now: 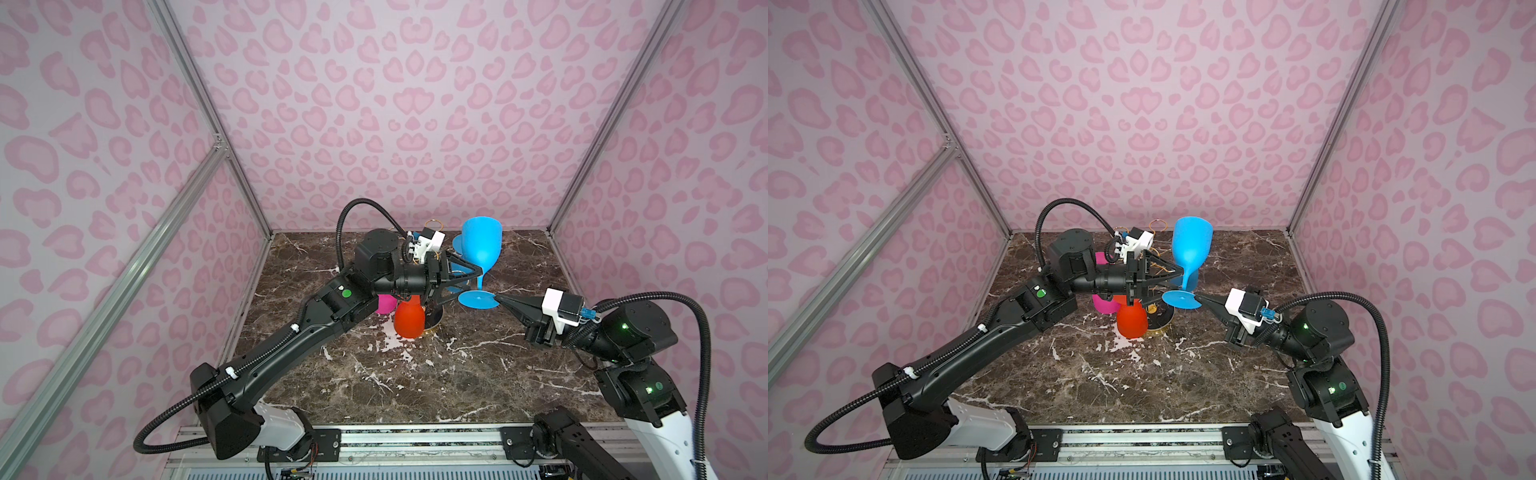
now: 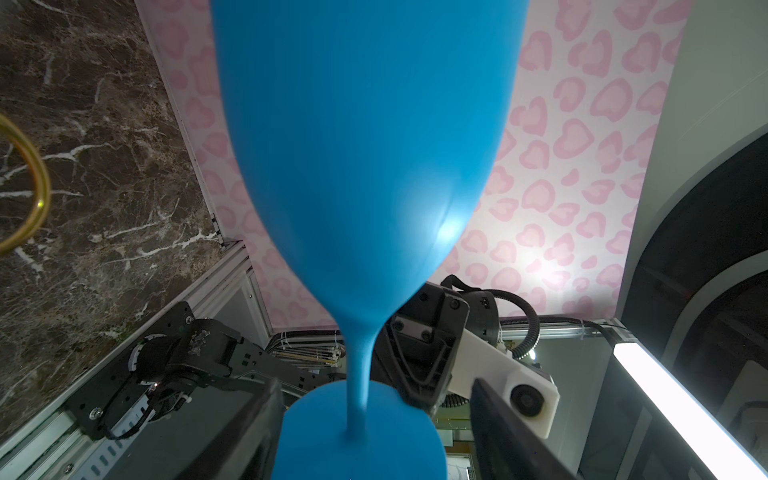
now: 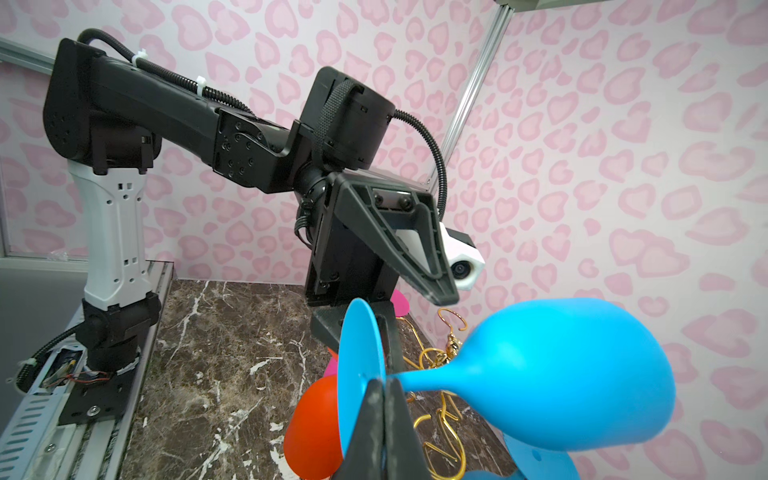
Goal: Take the wine glass off the wine glass rack
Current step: 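Grasp the blue glass stem with the left gripper beside the right gripper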
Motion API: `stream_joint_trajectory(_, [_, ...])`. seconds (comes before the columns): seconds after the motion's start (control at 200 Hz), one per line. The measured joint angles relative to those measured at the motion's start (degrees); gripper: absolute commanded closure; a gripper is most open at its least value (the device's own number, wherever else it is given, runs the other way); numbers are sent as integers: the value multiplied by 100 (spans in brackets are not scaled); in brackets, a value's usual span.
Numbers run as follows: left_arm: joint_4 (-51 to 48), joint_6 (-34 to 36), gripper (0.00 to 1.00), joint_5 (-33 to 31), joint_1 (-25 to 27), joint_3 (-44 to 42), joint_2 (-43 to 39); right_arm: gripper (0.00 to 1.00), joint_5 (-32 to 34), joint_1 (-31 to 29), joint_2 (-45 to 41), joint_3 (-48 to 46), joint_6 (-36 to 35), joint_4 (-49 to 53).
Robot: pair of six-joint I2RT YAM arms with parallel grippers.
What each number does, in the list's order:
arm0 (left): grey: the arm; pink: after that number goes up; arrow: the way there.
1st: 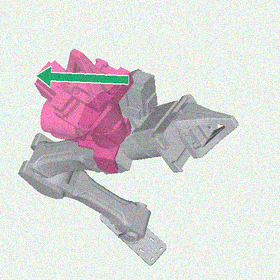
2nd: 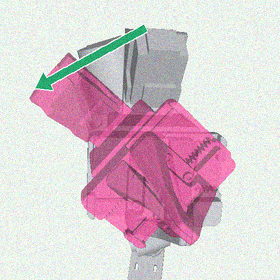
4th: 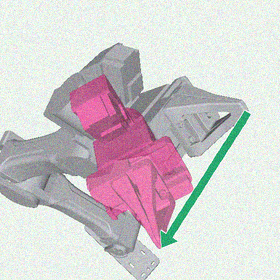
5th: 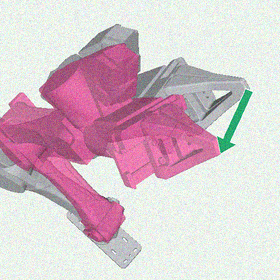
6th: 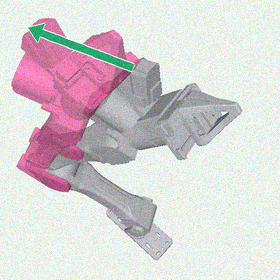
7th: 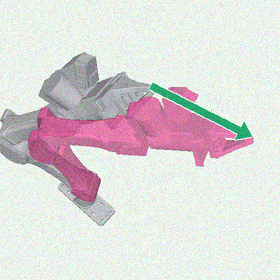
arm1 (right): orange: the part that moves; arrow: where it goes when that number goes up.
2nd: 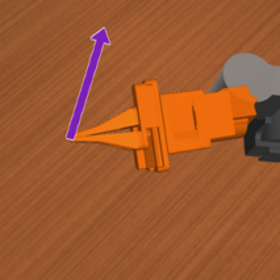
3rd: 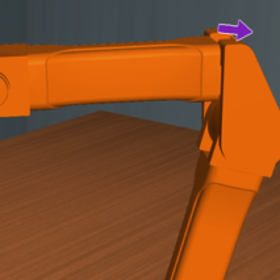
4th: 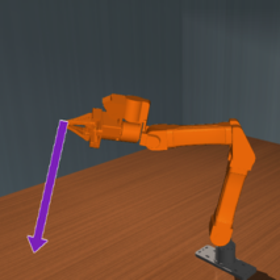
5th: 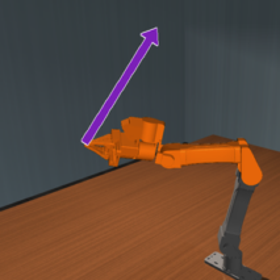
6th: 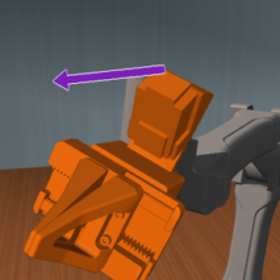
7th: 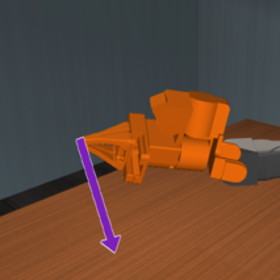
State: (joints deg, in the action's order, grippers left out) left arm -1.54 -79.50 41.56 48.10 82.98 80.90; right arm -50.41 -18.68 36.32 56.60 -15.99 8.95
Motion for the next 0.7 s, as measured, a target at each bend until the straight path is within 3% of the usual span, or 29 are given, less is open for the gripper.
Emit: stream_joint_trajectory(0.7, [254,-37,70,-48,79,2,149,100,308,-382,31,-20,122,-326])
